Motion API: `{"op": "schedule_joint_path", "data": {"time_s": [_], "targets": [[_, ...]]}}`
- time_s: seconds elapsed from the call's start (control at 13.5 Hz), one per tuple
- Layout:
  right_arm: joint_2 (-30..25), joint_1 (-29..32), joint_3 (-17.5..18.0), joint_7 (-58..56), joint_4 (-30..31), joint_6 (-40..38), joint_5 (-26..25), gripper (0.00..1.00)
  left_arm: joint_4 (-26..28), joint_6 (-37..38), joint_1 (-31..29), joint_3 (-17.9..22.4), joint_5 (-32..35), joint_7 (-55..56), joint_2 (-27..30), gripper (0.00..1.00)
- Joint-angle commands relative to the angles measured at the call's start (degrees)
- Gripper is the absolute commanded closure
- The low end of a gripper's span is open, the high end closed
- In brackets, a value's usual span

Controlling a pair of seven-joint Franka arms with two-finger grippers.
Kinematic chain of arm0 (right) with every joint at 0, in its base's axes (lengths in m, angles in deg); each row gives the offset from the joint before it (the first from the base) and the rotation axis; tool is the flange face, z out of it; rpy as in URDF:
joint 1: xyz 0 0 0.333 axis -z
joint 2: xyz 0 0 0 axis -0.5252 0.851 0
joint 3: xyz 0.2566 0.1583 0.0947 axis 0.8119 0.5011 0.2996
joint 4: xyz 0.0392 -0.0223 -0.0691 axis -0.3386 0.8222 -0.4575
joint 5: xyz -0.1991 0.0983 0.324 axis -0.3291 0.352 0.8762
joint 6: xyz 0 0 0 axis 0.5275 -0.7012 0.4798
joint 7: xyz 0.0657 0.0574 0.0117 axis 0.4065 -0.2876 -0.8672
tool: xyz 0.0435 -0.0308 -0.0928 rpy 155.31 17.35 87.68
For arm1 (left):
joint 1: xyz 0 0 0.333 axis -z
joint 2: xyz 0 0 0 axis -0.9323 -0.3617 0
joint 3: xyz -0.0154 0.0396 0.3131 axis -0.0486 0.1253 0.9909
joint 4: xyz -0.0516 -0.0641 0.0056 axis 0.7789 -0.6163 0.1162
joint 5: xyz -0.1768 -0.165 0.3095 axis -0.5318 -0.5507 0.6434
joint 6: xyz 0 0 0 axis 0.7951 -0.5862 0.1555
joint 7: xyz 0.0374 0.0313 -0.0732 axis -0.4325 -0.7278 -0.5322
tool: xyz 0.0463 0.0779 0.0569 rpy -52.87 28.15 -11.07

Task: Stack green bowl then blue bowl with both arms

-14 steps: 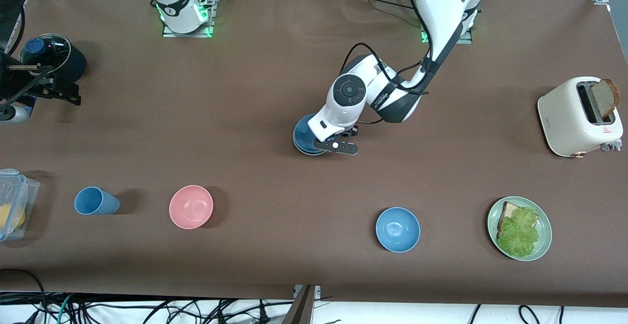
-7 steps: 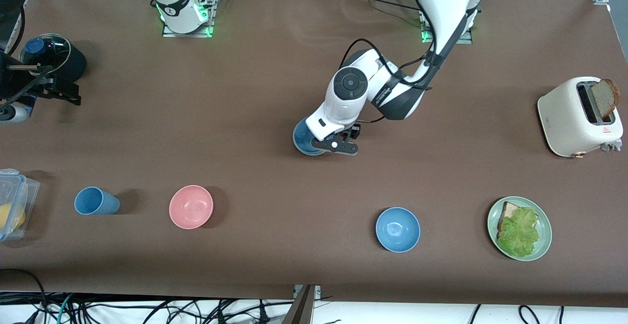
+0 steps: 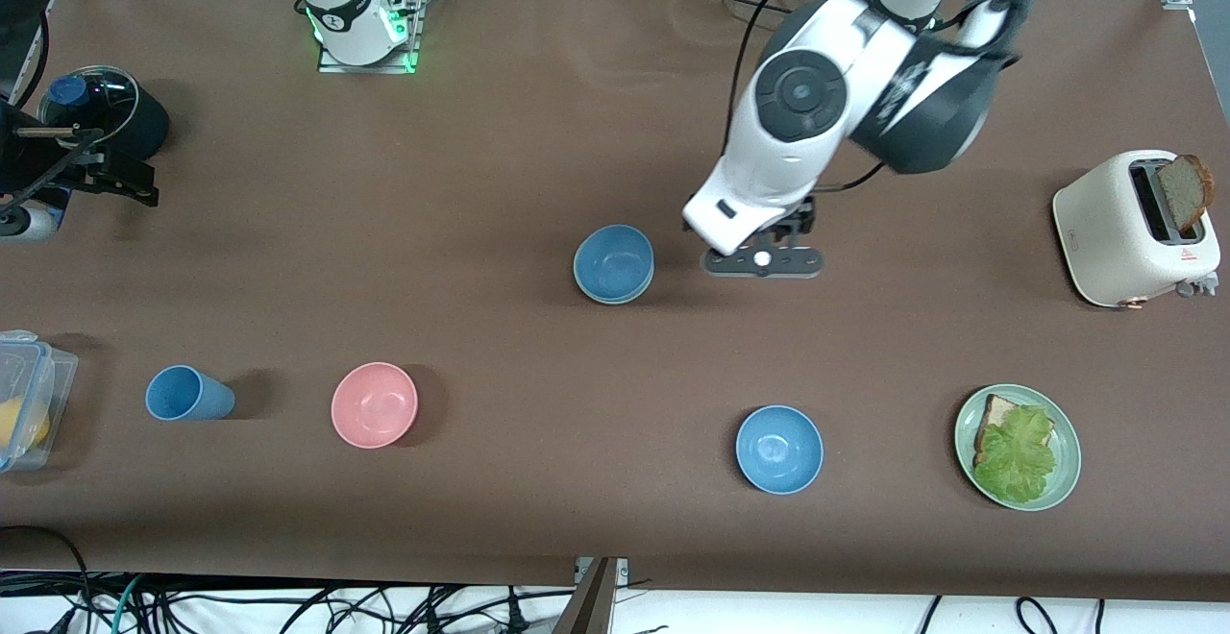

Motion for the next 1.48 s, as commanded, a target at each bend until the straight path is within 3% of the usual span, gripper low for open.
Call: {"op": "schedule_joint_path", "data": {"time_s": [0.0, 0.3, 0.67, 0.96, 1.41], "targets": [[-0.35, 0.48, 0.26, -0.73, 0.13, 0.22, 0.19, 0.01, -5.77, 7.38, -6.03, -0.96, 0.98, -6.16, 0.89, 0.0], [-0.35, 0.48, 0.26, -0.73, 0.13, 0.13, 0.19, 0.01, 2.9, 7.66, -9.73, 8.16, -3.93, -28.32, 12.22, 0.0], [-0.35, 0.48, 0.26, -0.73, 0.13, 0.22, 0.28, 0.01, 19.78, -3.4, -11.42, 17.48, -5.71, -35.54, 24.01, 0.0], [-0.35, 0.48, 0.26, -0.64, 0.13, 0.13, 0.28, 0.01, 20.33, -3.42, -12.48, 20.31, -4.57, -37.94, 24.99, 0.0], [-0.35, 0.48, 0.26, -0.64, 0.13, 0.13, 0.28, 0.01, 20.24, -2.98, -16.87, 19.79, -4.57, -38.02, 24.73, 0.0]]}}
